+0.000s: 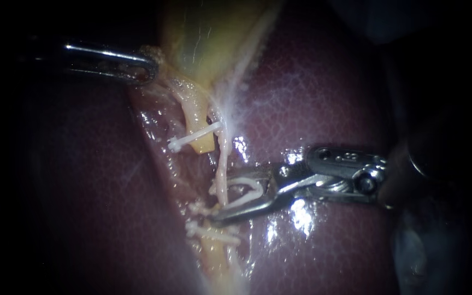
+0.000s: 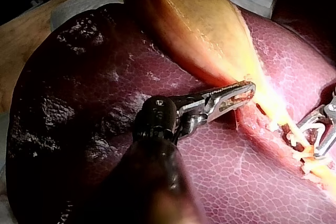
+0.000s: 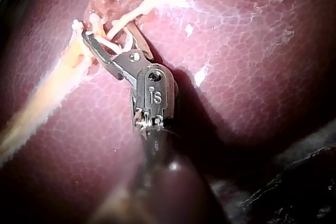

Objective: Clipping first clip right tube

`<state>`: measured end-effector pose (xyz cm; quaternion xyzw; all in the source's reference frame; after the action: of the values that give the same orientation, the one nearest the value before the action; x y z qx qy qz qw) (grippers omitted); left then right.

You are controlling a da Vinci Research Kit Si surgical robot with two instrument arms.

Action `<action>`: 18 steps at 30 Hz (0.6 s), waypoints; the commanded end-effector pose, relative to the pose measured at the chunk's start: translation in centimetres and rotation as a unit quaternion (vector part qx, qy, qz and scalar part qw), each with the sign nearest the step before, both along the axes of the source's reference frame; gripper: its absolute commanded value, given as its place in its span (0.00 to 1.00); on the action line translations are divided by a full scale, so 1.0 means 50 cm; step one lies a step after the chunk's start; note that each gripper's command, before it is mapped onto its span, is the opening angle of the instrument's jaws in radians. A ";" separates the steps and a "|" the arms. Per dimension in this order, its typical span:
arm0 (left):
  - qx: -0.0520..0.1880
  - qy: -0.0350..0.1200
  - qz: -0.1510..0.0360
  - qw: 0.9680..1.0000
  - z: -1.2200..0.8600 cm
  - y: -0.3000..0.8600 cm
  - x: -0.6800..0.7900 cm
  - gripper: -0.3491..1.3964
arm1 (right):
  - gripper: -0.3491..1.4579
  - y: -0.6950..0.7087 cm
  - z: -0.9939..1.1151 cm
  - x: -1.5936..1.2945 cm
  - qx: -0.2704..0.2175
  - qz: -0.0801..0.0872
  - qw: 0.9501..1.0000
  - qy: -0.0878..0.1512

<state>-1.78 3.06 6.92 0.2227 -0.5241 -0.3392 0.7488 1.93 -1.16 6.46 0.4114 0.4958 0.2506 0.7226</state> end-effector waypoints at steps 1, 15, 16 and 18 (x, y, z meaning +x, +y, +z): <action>0.000 0.000 0.000 1.000 0.0000 0.0000 0.0000 0.00 | 0.46 -0.0004 0.0003 0.0001 0.004 -0.005 1.000 0.001; 0.000 0.000 0.000 1.000 0.0001 0.0000 0.0001 0.00 | 0.46 -0.0044 -0.0039 0.0009 0.061 -0.029 0.995 0.074; 0.000 0.000 0.000 1.000 0.0002 0.0000 0.0001 0.00 | 0.46 -0.0046 -0.0045 0.0010 0.062 -0.031 0.994 0.079; 0.000 0.000 0.000 1.000 0.0002 0.0000 0.0001 0.00 | 0.46 -0.0049 -0.0058 0.0011 0.068 -0.033 0.993 0.087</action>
<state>-1.77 3.06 6.92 0.2223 -0.5240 -0.3393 0.7489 1.98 -1.40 6.15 0.4971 0.5265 0.2222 0.6530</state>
